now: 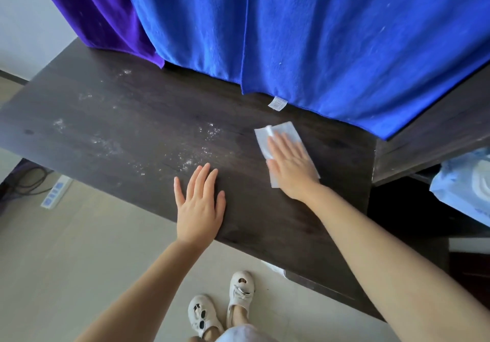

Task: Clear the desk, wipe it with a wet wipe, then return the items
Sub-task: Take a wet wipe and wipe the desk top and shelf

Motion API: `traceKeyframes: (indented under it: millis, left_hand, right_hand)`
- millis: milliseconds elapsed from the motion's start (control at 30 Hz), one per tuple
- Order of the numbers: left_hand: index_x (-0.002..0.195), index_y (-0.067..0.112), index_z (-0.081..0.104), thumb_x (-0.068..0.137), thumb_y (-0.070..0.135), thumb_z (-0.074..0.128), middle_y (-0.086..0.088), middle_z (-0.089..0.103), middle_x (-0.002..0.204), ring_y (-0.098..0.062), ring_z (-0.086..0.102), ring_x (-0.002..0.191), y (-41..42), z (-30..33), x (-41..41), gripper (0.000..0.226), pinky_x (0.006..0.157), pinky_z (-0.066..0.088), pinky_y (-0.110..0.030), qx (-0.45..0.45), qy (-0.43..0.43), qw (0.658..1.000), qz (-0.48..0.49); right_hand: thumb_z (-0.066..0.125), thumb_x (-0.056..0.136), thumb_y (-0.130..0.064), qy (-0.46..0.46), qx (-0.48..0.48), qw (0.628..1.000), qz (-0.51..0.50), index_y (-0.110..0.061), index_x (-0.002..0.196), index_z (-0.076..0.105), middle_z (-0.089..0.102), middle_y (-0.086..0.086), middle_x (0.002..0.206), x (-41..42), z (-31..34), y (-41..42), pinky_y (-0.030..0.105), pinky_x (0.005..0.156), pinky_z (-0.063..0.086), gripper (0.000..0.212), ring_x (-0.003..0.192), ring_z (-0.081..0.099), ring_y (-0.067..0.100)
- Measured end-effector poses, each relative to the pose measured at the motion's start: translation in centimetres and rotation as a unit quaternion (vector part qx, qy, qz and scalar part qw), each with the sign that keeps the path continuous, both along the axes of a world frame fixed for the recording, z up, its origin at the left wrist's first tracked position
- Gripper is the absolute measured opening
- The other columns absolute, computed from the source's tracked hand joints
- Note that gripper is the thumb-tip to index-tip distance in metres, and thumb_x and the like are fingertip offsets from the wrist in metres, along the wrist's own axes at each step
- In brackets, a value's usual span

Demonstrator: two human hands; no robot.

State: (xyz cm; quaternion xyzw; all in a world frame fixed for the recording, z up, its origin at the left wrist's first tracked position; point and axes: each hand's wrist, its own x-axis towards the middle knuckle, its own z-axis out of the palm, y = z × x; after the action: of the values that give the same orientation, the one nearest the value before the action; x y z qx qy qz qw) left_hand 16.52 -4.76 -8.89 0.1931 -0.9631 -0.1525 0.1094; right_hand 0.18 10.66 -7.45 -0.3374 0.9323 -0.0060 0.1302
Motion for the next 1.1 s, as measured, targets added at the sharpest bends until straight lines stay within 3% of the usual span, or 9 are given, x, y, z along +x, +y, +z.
traceKeyframes:
  millis: [167, 333, 600, 700, 767, 900, 1033, 1100]
  left_hand:
    - [0.126, 0.009, 0.049, 0.092, 0.031, 0.031, -0.009, 0.049, 0.138, -0.019, 0.031, 0.13, -2.0, 0.2, 0.7, 0.045, 0.11, 0.016, -0.056, -0.014, -0.009, 1.0, -0.025]
    - [0.126, 0.008, 0.05, 0.092, 0.033, 0.029, -0.01, 0.049, 0.137, -0.02, 0.032, 0.13, -7.1, 0.2, 1.6, 0.047, 0.109, 0.019, -0.058, -0.021, -0.028, 0.999, -0.013]
    - [0.128, 0.007, 0.048, 0.092, 0.033, 0.026, -0.011, 0.048, 0.138, -0.025, 0.037, 0.132, -16.8, 0.1, 2.4, 0.05, 0.111, 0.014, -0.055, -0.007, -0.008, 1.0, -0.029]
    - [0.129, 0.006, 0.047, 0.092, 0.034, 0.025, -0.01, 0.047, 0.139, -0.026, 0.036, 0.133, -20.2, 0.2, 2.3, 0.052, 0.112, 0.013, -0.054, 0.001, -0.007, 0.999, -0.043]
    - [0.13, 0.006, 0.046, 0.092, 0.035, 0.024, -0.01, 0.046, 0.14, -0.026, 0.035, 0.134, -21.8, 0.4, 2.0, 0.053, 0.112, 0.013, -0.054, 0.005, -0.011, 0.998, -0.061]
    - [0.132, 0.008, 0.045, 0.092, 0.037, 0.022, -0.009, 0.043, 0.142, -0.024, 0.032, 0.136, -23.0, 0.6, 1.7, 0.055, 0.114, 0.011, -0.052, 0.004, -0.028, 0.993, -0.113]
    - [0.129, 0.008, 0.048, 0.092, 0.036, 0.025, -0.009, 0.046, 0.14, -0.025, 0.037, 0.133, -23.2, 0.6, 1.9, 0.052, 0.112, 0.016, -0.054, 0.012, -0.028, 0.99, -0.139]
    - [0.129, 0.008, 0.049, 0.091, 0.035, 0.025, -0.009, 0.047, 0.139, -0.025, 0.039, 0.132, -23.4, 0.6, 2.0, 0.052, 0.112, 0.017, -0.053, 0.021, -0.023, 0.989, -0.145]
  right_hand:
    - [0.013, 0.098, -0.035, 0.03, -0.002, 0.972, -0.231, -0.011, 0.148, 0.009, 0.009, 0.009, 0.158, 0.4, -0.4, 8.1, 0.043, 0.118, 0.004, 0.056, 0.147, 0.006, 0.022]
    - [0.021, 0.1, -0.031, 0.014, -0.021, 0.931, -0.363, -0.007, 0.147, 0.008, 0.006, 0.012, 0.158, 2.0, 0.0, 2.4, 0.048, 0.118, 0.005, 0.055, 0.146, 0.004, 0.026]
    - [0.014, 0.1, -0.035, -0.013, -0.044, 0.99, -0.135, -0.014, 0.148, -0.005, -0.011, 0.005, 0.158, 6.0, -0.5, -19.7, 0.042, 0.118, -0.008, 0.055, 0.146, -0.012, 0.02]
    - [0.012, 0.101, -0.034, -0.021, -0.045, 0.998, -0.036, -0.015, 0.147, -0.007, -0.014, 0.0, 0.158, 6.7, -0.4, -22.9, 0.039, 0.119, -0.009, 0.054, 0.145, -0.013, 0.018]
    - [0.012, 0.101, -0.034, -0.024, -0.034, 0.999, -0.031, -0.017, 0.147, -0.008, -0.014, -0.002, 0.158, 6.2, -0.3, -21.5, 0.037, 0.119, -0.009, 0.053, 0.145, -0.013, 0.015]
    - [0.015, 0.101, -0.033, -0.005, -0.014, 0.976, -0.217, -0.016, 0.148, 0.0, -0.004, 0.002, 0.159, 7.2, -0.4, -13.5, 0.038, 0.118, -0.004, 0.053, 0.147, -0.005, 0.018]
    - [0.0, 0.09, -0.04, 0.032, 0.003, 0.911, -0.41, -0.006, 0.147, 0.016, 0.017, 0.015, 0.156, 12.4, -0.9, -6.0, 0.05, 0.117, 0.012, 0.068, 0.145, 0.012, 0.028]
    - [0.007, 0.092, -0.034, 0.038, -0.008, 0.874, -0.484, -0.003, 0.146, 0.017, 0.021, 0.018, 0.154, 14.6, -1.0, -7.0, 0.051, 0.114, 0.016, 0.063, 0.144, 0.016, 0.03]
